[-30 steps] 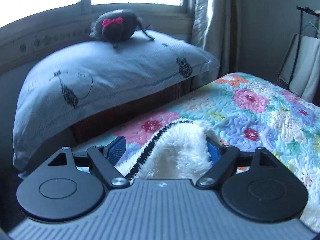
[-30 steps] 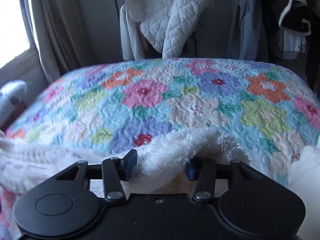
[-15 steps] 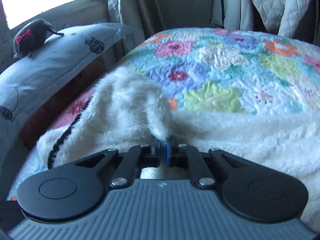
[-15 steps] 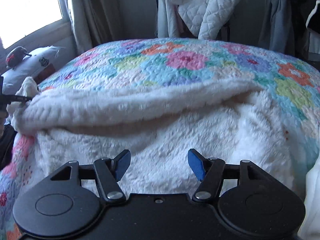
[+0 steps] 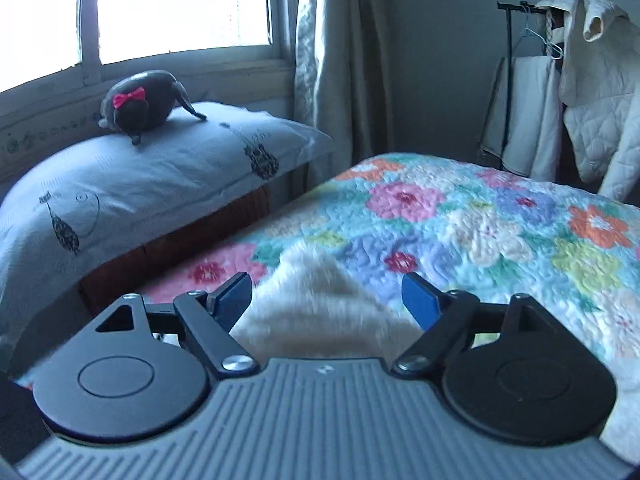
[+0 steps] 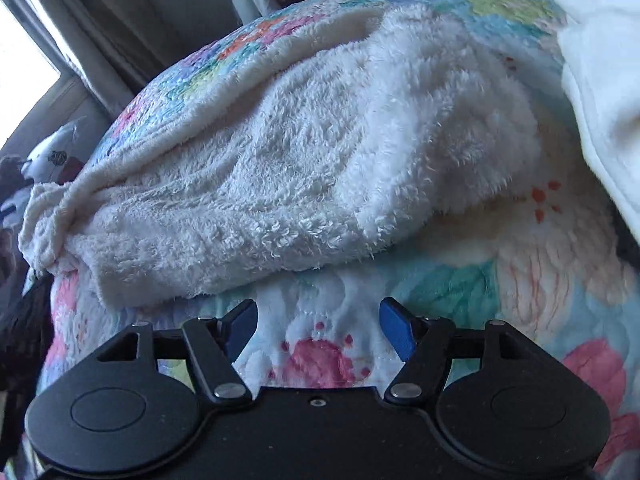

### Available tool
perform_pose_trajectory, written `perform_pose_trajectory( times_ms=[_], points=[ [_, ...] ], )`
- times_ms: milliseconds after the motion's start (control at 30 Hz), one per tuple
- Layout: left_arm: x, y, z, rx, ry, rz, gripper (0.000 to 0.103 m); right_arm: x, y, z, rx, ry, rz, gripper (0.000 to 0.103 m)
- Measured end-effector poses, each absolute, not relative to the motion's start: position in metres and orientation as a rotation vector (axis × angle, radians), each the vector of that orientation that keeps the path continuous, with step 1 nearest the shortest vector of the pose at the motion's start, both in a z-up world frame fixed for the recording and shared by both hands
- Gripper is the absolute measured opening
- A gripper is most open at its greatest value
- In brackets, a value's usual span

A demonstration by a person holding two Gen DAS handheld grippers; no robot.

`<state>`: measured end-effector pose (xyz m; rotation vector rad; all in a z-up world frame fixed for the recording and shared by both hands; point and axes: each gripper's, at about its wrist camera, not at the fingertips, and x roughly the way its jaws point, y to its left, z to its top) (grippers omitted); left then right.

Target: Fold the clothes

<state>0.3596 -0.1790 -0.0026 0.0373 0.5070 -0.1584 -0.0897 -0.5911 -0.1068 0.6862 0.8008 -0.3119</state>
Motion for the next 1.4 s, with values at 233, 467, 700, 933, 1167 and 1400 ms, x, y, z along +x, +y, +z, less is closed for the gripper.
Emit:
perform_pose_trajectory(
  times_ms=[233,467,700,933,1167,1400],
  points=[
    [0.279,-0.147,-0.048,-0.078,0.77,-0.257,0.087,-0.099,-0.613,-0.131,1.002,0.488,-0.488,0.08],
    [0.225,-0.141,-0.096,-0.138,0.926,-0.357,0.087,-0.054,-0.617,-0.141,0.931,0.42,-0.579,0.092],
    [0.205,-0.135,-0.08,-0.179,0.883,-0.334,0.087,-0.01,-0.621,-0.042,0.565,0.4,-0.451,0.018],
    [0.191,-0.111,-0.048,-0.211,0.876,-0.294,0.087,-0.125,-0.617,0.083,0.263,0.358,-0.539,0.014],
    [0.199,-0.114,-0.05,-0.162,0.861,-0.242,0.087,-0.179,-0.645,0.042,0.186,0.508,-0.737,0.016],
    [0.212,-0.151,-0.054,-0.047,0.772,-0.35,0.088,-0.164,-0.627,0.032,0.061,0.547,-0.703,0.018]
  ],
)
